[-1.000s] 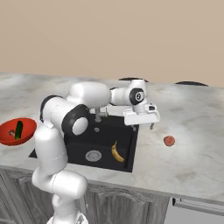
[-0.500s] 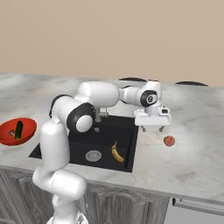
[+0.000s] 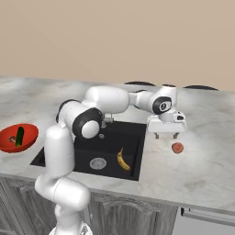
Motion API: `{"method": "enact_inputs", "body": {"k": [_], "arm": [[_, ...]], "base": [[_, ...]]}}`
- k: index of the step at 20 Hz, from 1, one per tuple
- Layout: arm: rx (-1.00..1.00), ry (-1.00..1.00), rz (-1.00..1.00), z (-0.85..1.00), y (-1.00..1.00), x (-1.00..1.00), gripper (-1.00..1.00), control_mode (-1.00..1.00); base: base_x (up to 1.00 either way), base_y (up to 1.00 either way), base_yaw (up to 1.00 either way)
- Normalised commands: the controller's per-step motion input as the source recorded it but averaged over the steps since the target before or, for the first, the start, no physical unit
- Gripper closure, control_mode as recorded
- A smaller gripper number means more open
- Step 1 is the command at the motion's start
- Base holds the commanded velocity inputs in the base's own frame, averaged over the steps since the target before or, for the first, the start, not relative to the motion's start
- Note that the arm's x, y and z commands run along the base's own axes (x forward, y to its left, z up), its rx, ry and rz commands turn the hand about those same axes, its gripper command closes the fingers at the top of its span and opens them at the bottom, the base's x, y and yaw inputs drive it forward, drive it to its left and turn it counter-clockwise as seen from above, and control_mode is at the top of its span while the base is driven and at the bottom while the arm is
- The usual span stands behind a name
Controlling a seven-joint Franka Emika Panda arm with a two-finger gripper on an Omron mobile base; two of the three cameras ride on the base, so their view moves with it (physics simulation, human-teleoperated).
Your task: There is a mixed pile of frozen fruits and vegetables on the counter. Locate all the frozen vegetables and place the items in a bowl on the counter. Take all the frozen fruits and defrost them in a running sink.
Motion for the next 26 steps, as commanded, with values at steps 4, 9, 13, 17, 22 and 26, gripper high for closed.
{"method": "enact_inputs", "body": {"k": [4,9,13,17,22,26], "arm": [[0.04,-0.17,0.00,-0.06,-0.29,0.08,-1.00,-1.00],[0.07,-0.11,0.00,-0.04,-0.14,0.18,-1.00,-1.00],[0.07,-0.05,0.02,-0.13,-0.06,0.21,-1.00,-1.00],[0.00,0.05,0.00,-0.09,-0.15,0.17,-1.00,-1.00],[0.00,0.07,0.00,-0.07,-0.24,0.11,-1.00,-1.00],[0.03,0.00,0.00,-0.26,-0.09,0.03,-1.00,-1.00]], "base": [[0.00,0.00,0.00],[0.00,0.00,0.00],[0.00,0.00,0.00],[0.00,0.00,0.00],[0.00,0.00,0.00],[0.00,0.00,0.00]]}}
